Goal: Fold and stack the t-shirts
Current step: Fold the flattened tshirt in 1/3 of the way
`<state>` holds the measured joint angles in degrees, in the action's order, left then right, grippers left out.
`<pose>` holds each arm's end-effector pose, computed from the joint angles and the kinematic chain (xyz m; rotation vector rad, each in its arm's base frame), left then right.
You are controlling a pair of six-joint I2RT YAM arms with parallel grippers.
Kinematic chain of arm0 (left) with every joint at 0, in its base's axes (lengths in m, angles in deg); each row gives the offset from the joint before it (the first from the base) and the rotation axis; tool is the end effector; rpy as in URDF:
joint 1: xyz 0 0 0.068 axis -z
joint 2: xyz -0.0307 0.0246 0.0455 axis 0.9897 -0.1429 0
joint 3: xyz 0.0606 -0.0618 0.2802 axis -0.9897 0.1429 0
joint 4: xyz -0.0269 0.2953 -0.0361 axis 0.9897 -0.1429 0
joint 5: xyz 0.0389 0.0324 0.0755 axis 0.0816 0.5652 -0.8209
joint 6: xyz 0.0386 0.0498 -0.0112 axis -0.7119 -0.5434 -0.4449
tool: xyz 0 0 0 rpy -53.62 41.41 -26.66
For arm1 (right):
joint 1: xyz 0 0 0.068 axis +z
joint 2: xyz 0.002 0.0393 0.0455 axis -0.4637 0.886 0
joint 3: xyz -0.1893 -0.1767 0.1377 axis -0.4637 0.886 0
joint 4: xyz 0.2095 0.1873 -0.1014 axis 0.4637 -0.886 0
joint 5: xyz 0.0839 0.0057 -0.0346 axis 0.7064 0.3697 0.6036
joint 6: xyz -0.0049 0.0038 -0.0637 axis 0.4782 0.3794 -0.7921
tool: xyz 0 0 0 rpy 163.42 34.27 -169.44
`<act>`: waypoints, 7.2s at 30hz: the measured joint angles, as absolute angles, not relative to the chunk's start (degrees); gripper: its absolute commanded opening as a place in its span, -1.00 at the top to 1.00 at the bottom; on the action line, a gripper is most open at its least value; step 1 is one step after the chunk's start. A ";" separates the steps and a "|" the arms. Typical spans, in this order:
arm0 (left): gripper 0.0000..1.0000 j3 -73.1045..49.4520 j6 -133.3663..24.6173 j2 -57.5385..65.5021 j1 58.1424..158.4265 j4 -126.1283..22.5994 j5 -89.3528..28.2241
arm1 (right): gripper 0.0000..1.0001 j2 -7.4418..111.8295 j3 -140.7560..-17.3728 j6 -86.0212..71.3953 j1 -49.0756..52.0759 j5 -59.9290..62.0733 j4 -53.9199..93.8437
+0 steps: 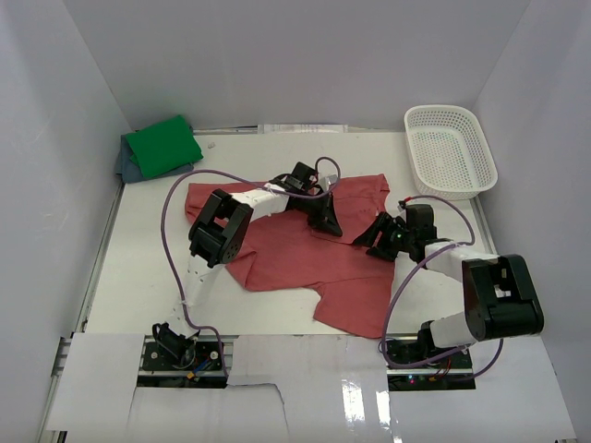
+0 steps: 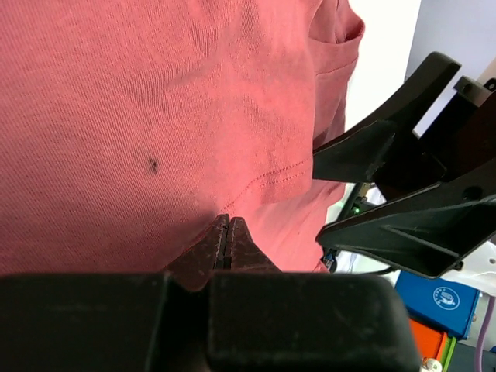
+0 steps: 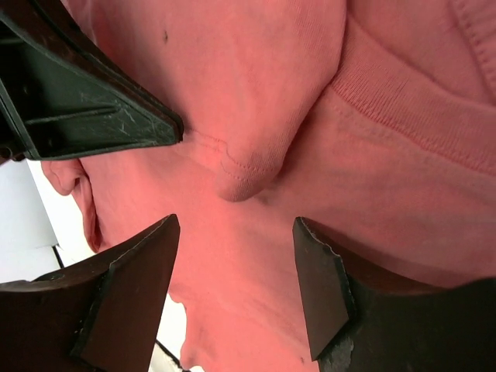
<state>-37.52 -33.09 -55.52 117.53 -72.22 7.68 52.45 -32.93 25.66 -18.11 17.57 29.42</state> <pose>0.4220 -0.3480 0.1030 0.4344 2.7227 -1.4496 0.2799 0.0675 0.1274 0.4130 2.3857 0.9060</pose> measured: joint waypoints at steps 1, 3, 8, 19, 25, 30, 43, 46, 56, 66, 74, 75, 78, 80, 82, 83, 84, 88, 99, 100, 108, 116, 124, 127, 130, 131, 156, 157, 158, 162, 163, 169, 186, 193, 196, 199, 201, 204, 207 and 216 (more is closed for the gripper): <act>1.00 -37.37 -33.07 -55.52 117.53 -71.98 7.68 | -0.32 52.61 -32.97 25.55 -18.30 17.57 29.77; 1.00 -36.73 -33.09 -55.50 117.53 -71.32 7.68 | -0.32 53.17 -33.14 25.47 -18.76 17.55 30.49; 1.00 -35.64 -33.05 -55.50 117.53 -70.93 7.54 | -0.32 55.12 -33.67 25.27 -19.31 17.66 32.70; 1.00 -33.74 -33.05 -54.43 117.53 -69.81 7.46 | -0.31 61.13 -37.06 25.23 -19.33 19.39 37.73; 1.00 -33.02 -33.09 -53.97 117.53 -69.68 7.24 | -0.31 61.50 -37.52 24.85 -19.42 19.56 38.12; 1.00 -33.02 -33.09 -53.95 117.58 -69.68 7.22 | -0.32 61.35 -39.07 24.79 -19.75 20.96 37.14; 1.00 -33.02 -33.09 -53.95 118.06 -69.66 7.08 | -0.34 53.77 -46.08 28.44 -20.64 26.60 35.04; 1.00 -33.02 -33.09 -53.95 118.21 -69.68 7.06 | -0.34 52.08 -46.65 28.35 -21.10 26.58 33.55; 1.00 -33.02 -33.09 -53.88 118.41 -69.70 7.06 | 0.10 52.06 -46.17 22.76 -22.00 23.63 25.42; 1.00 -37.81 -32.00 -49.95 117.68 -73.59 7.26 | 0.85 60.63 -49.45 18.14 -22.00 23.78 22.54; 1.00 -36.54 -31.82 -36.03 102.93 -74.75 10.08 | 0.85 68.56 -57.47 16.70 -20.99 27.58 22.89; 1.00 -35.75 -32.55 -34.78 100.00 -75.36 9.40 | 0.85 69.57 -58.70 16.44 -20.58 27.91 22.78; 1.00 -32.78 -34.84 -32.88 92.00 -77.64 4.77 | 0.85 73.55 -63.77 15.50 -18.48 28.41 22.51; 1.00 -29.98 -36.15 -32.71 88.86 -79.47 0.77 | 0.85 76.50 -67.66 15.08 -16.75 28.65 22.12; 1.00 -27.55 -37.14 -32.79 87.83 -81.33 -2.16 | 0.85 79.60 -71.57 14.73 -15.09 28.94 21.88; 1.00 -26.77 -37.62 -32.97 87.81 -82.40 -3.10 | 0.85 81.11 -73.32 14.58 -14.46 29.20 21.92; 1.00 -26.59 -38.08 -33.38 88.03 -83.39 -3.56 | 0.85 82.77 -75.04 14.54 -13.74 29.59 21.99; 1.00 -27.95 -39.47 -35.74 89.03 -84.13 -3.73 | 0.84 90.16 -82.59 14.84 -11.92 32.28 21.70; 1.00 -38.20 -42.62 -43.90 89.45 -84.06 -5.11 | 0.85 109.06 -107.35 14.21 -8.03 37.79 15.45; 1.00 -39.10 -42.82 -44.75 89.38 -84.04 -5.22 | 0.85 109.87 -108.79 14.30 -7.51 38.29 15.50; 1.00 -41.30 -44.15 -52.51 89.21 -84.30 -4.89 | 0.85 112.91 -112.09 15.52 -4.64 40.48 15.54; 1.00 -41.78 -44.94 -54.45 88.92 -84.39 -2.14 | 0.85 114.51 -110.41 15.63 -3.03 41.42 16.04; 1.00 -41.78 -45.38 -54.58 88.90 -84.35 -1.79 | 0.84 114.94 -110.08 14.34 -1.98 42.53 16.13; 1.00 -41.78 -45.38 -54.65 88.92 -84.35 -1.64 | 0.85 113.65 -106.82 14.28 -1.74 43.84 17.77; 1.00 -41.78 -45.35 -54.78 88.92 -84.41 -1.18 | 0.85 111.47 -102.65 13.93 -1.23 44.67 18.60; 1.00 -41.78 -45.33 -54.78 88.92 -84.50 -1.05 | 0.85 110.79 -101.47 13.86 -0.99 44.83 18.78; 1.00 -33.96 -46.64 -48.77 88.79 -87.89 -5.88 | 0.85 111.71 -103.79 12.44 -2.68 43.39 17.16; 1.00 -33.54 -46.67 -48.51 88.64 -87.93 -5.88 | 0.85 112.17 -104.53 12.66 -3.16 43.52 17.18; 1.00 -33.13 -46.69 -48.31 88.48 -87.84 -5.83 | 0.85 112.52 -105.05 12.77 -3.60 43.52 17.22; 1.00 -31.97 -46.77 -47.55 88.16 -87.74 -5.90 | 0.85 113.02 -105.91 13.12 -4.60 43.52 17.27; 1.00 -31.71 -46.91 -47.31 88.11 -87.82 -6.03 | 0.85 113.02 -105.95 13.25 -4.73 43.49 17.25; 1.00 -31.03 -47.50 -46.06 88.05 -88.37 -8.59 | 0.84 113.08 -106.06 14.19 -5.45 43.47 17.09; 1.00 -46.75 -46.82 -55.15 87.15 -89.88 -10.97 | 0.84 114.61 -112.09 13.62 -11.73 40.57 9.88; 1.00 -48.30 -46.60 -56.27 87.15 -89.90 -10.60 | 0.83 116.45 -115.94 13.75 -14.04 40.59 7.59; 1.00 -48.60 -46.62 -56.33 87.15 -90.07 -10.75 | 0.83 116.93 -117.08 13.75 -14.28 40.26 6.80; 1.00 -50.48 -46.60 -57.40 87.13 -90.71 -10.75 | 0.82 117.11 -117.64 13.75 -14.46 40.04 6.34; 1.00 -51.82 -46.51 -58.21 87.13 -90.88 -10.38 | 0.82 117.24 -117.91 13.75 -14.59 40.04 5.97; 1.00 -53.96 -46.40 -59.33 87.15 -91.56 -10.34 | 0.83 117.33 -118.06 13.73 -15.05 40.11 5.57; 0.92 -56.84 -46.40 -60.42 87.09 -92.17 -10.40 | 0.82 117.30 -118.08 13.01 -15.53 40.43 5.18; 0.33 -59.49 -46.47 -54.56 86.76 -94.01 -14.51 | 0.56 107.93 -114.82 5.55 -15.22 37.66 -1.38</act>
